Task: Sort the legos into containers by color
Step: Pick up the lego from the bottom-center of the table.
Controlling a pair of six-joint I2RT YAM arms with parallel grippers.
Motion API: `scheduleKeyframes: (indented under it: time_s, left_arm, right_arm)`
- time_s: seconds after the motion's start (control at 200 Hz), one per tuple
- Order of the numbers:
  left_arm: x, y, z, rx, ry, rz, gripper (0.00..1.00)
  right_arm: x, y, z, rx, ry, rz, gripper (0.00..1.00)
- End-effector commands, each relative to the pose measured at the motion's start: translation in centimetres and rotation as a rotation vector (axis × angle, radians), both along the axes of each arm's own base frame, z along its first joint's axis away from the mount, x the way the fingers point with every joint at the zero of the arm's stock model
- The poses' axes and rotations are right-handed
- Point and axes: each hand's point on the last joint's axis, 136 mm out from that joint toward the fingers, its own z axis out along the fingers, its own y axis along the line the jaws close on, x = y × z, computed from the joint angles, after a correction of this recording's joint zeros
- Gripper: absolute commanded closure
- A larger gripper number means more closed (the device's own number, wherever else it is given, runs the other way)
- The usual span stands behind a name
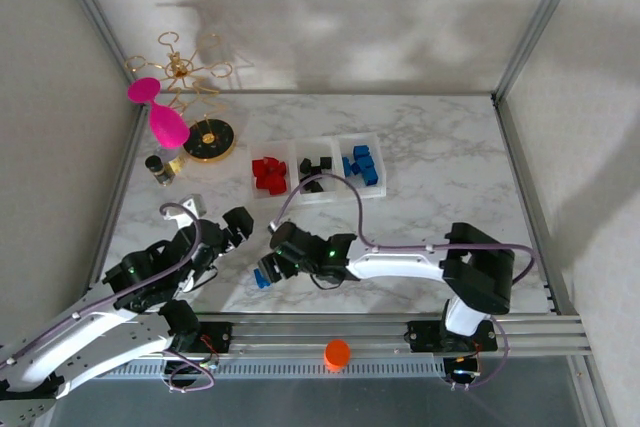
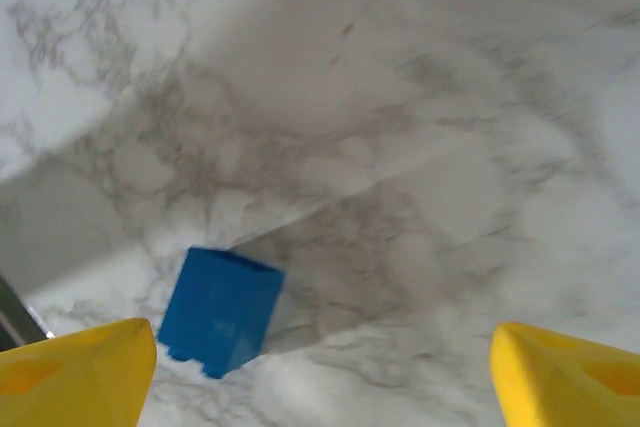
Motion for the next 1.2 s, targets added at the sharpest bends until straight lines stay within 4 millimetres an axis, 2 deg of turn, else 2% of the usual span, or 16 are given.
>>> scheduleKeyframes:
  time_s: [0.0, 0.17, 0.325, 0.541, 0.631, 0.826, 0.996, 1.191]
  left_arm:
    - [-0.7, 2.2, -0.9, 0.048, 0.033, 0.066, 0.00]
    - [-1.4, 3.2, -1.0, 0.047, 0.033, 0.084, 0.00]
    - [-1.6, 3.6, -1.0, 0.038, 0.024, 0.096, 0.00]
    - [-1.6, 3.6, -1.3, 0.029, 0.022, 0.099, 0.00]
    - [-1.5, 3.4, -1.3, 0.032, 0.024, 0.095, 0.00]
    - [-1.3, 3.1, -1.2, 0.030, 0.020, 0.091, 0.00]
    - [-1.1, 2.8, -1.3, 0.020, 0.021, 0.086, 0.01]
    - [-0.9, 2.4, -0.7, 0.025, 0.017, 0.071, 0.00]
  right_arm:
    - [-1.1, 2.8, 0.6, 0.062, 0.021, -0.009, 0.12]
    - [-2.0, 4.0, -1.4, 0.028, 0.027, 0.009, 0.11]
    - [-2.0, 4.9, -3.2, -0.041, -0.004, 0.018, 0.11]
    - [-1.2, 4.5, -4.9, -0.112, -0.031, -0.003, 0.18]
    - [-0.7, 3.5, -5.6, -0.173, -0.062, -0.018, 0.21]
    - [-0.4, 2.5, -6.1, -0.205, -0.060, -0.020, 0.34]
    - [-0.8, 2.9, -6.1, -0.178, -0.037, -0.018, 0.51]
    - [-0.5, 3.0, -5.0, -0.150, -0.048, -0.028, 0.67]
